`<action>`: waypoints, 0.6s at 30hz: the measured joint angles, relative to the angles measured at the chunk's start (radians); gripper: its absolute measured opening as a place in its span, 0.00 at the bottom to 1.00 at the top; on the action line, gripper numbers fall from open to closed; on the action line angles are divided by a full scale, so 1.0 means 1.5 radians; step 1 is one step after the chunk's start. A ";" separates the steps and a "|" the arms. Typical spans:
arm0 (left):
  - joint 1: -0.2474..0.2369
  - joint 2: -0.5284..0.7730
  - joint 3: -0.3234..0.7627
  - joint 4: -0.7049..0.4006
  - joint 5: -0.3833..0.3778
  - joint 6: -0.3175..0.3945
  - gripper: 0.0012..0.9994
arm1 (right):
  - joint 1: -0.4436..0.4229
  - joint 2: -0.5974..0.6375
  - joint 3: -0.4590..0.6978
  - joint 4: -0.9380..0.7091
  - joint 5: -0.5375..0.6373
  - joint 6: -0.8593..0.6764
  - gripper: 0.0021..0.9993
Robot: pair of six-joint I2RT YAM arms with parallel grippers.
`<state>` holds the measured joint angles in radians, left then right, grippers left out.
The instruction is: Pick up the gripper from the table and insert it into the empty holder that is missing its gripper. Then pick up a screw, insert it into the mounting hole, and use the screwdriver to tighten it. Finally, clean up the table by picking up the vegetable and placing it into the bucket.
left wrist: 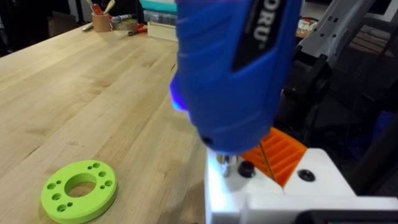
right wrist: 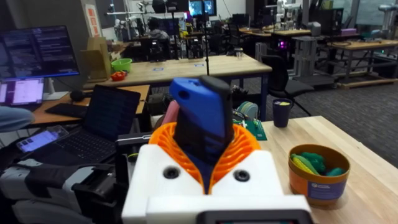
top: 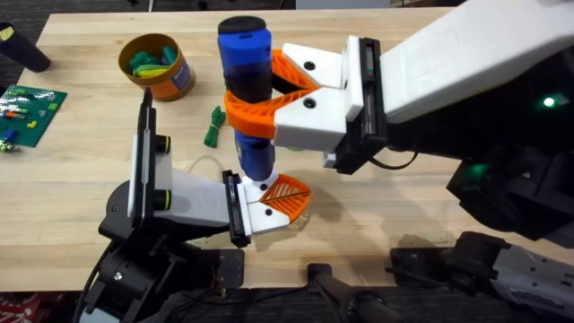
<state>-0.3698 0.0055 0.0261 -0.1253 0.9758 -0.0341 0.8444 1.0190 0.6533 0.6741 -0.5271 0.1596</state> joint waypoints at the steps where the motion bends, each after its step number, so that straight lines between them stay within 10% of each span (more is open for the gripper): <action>1: 0.000 0.000 0.000 0.000 0.000 0.000 0.01 | 0.000 0.000 0.000 -0.003 -0.001 0.000 0.03; 18: 0.000 0.000 0.000 0.001 0.000 -0.003 0.01 | -0.001 0.002 -0.005 0.040 -0.038 0.012 0.03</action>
<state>-0.3698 0.0055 0.0261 -0.1242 0.9764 -0.0383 0.8433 1.0225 0.6461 0.7336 -0.5845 0.1783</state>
